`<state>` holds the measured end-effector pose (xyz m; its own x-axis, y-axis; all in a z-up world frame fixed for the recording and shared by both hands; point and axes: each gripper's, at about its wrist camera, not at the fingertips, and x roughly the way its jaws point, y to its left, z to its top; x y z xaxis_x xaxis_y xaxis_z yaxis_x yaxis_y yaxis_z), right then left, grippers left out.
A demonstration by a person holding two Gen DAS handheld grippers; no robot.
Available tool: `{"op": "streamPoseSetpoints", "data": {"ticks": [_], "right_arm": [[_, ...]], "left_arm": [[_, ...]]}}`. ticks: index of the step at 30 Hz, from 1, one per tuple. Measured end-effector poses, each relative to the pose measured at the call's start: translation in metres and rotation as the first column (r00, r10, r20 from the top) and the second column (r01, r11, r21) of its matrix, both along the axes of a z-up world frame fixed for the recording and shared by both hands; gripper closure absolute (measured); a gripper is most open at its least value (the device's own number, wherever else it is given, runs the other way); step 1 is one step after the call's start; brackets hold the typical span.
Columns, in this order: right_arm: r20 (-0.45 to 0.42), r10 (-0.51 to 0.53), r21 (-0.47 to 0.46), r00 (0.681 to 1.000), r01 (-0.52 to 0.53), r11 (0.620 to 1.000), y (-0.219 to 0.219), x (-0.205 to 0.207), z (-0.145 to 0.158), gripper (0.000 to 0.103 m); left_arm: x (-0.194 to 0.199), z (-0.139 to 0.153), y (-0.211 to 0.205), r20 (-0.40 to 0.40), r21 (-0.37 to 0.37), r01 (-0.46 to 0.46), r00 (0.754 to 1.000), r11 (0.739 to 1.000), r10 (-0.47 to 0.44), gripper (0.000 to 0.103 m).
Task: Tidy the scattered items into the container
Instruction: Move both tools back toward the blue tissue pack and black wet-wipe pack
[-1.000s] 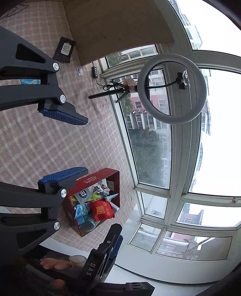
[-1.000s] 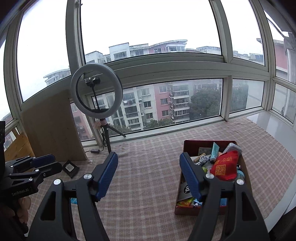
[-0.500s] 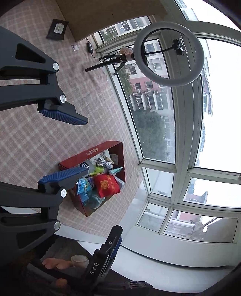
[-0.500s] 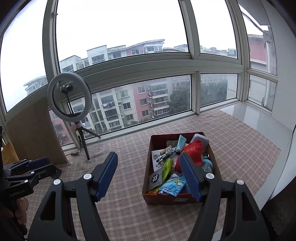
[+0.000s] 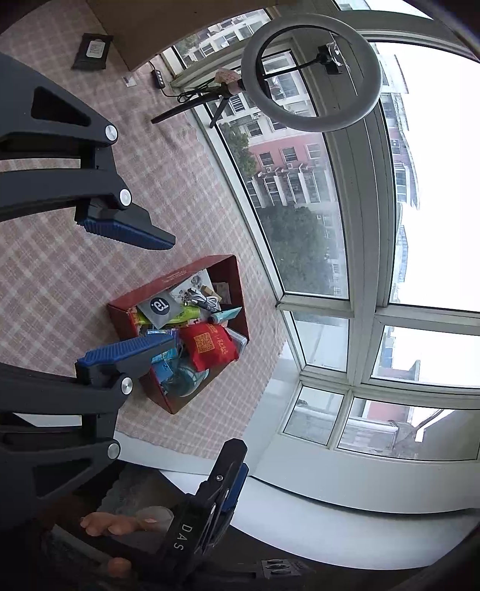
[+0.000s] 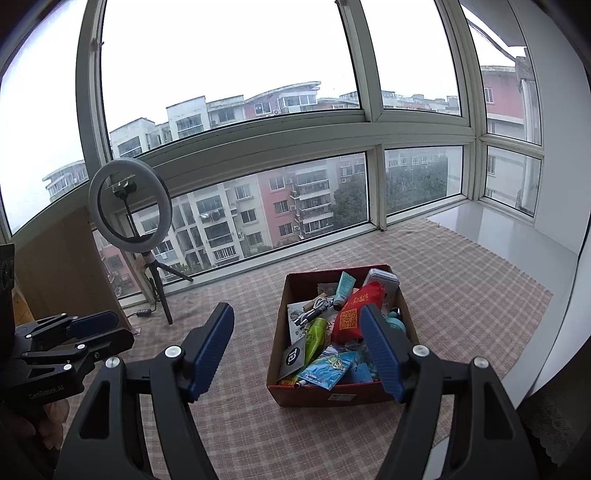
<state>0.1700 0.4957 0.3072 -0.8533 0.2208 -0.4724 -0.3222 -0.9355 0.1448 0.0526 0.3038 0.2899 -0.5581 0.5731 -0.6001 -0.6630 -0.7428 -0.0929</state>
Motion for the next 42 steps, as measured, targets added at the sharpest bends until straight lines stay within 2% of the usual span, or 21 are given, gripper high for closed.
{"op": "streamPoseSetpoints", "data": {"ticks": [3,5,7,8,9,15,19,23,26,30,34,38,42], "right_arm": [[0.002,0.012,0.01,1.0,-0.012,1.0,-0.008,-0.012,0.0,0.032],[0.015,0.036,0.012,0.999,-0.036,0.999,-0.016,-0.025,-0.004,0.025],[0.046,0.068,0.002,0.997,-0.068,0.998,-0.026,-0.04,-0.012,0.025],[0.067,0.08,-0.011,0.995,-0.079,0.997,-0.031,-0.048,-0.017,0.025],[0.087,0.092,-0.024,0.992,-0.09,0.996,-0.036,-0.056,-0.022,0.025],[0.206,0.186,-0.134,0.961,-0.161,0.978,-0.072,-0.099,-0.053,0.025],[0.219,0.283,-0.196,0.934,-0.242,0.95,-0.105,-0.118,-0.058,0.025],[0.196,0.316,-0.148,0.928,-0.29,0.945,-0.145,-0.126,-0.047,0.025],[0.222,0.335,-0.111,0.916,-0.318,0.942,-0.173,-0.137,-0.043,0.025],[0.227,0.391,-0.13,0.892,-0.371,0.92,-0.201,-0.15,-0.037,0.025],[0.19,0.439,-0.163,0.878,-0.413,0.896,-0.222,-0.161,-0.029,0.025],[0.184,0.498,-0.141,0.847,-0.479,0.867,-0.248,-0.176,-0.029,0.025],[0.232,0.538,-0.12,0.811,-0.525,0.843,-0.277,-0.196,-0.052,0.025]], "left_arm": [[-0.009,-0.003,-0.016,-0.007,-0.027,-0.068,0.998,0.997,0.068,0.058],[-0.016,-0.008,-0.031,-0.008,-0.064,-0.123,0.992,0.99,0.123,0.058],[-0.023,-0.015,-0.047,0.0,-0.099,-0.171,0.985,0.98,0.172,0.051],[-0.026,-0.019,-0.056,0.009,-0.11,-0.185,0.982,0.977,0.187,0.042],[-0.029,-0.023,-0.065,0.018,-0.122,-0.199,0.979,0.972,0.202,0.04],[-0.04,-0.049,-0.125,0.078,-0.173,-0.274,0.954,0.946,0.291,0.035],[-0.045,-0.057,-0.177,0.112,-0.147,-0.366,0.917,0.919,0.383,0.035],[-0.047,-0.058,-0.227,0.118,-0.132,-0.44,0.883,0.888,0.455,0.035],[-0.047,-0.057,-0.263,0.125,-0.125,-0.482,0.859,0.867,0.496,0.035],[-0.047,-0.051,-0.306,0.115,-0.12,-0.523,0.837,0.844,0.535,0.035],[-0.047,-0.052,-0.346,0.089,-0.108,-0.574,0.807,0.812,0.583,0.035],[-0.053,-0.067,-0.382,0.122,-0.091,-0.608,0.779,0.789,0.615,0.035],[-0.065,-0.1,-0.404,0.188,-0.096,-0.627,0.751,0.773,0.632,0.035]]}}
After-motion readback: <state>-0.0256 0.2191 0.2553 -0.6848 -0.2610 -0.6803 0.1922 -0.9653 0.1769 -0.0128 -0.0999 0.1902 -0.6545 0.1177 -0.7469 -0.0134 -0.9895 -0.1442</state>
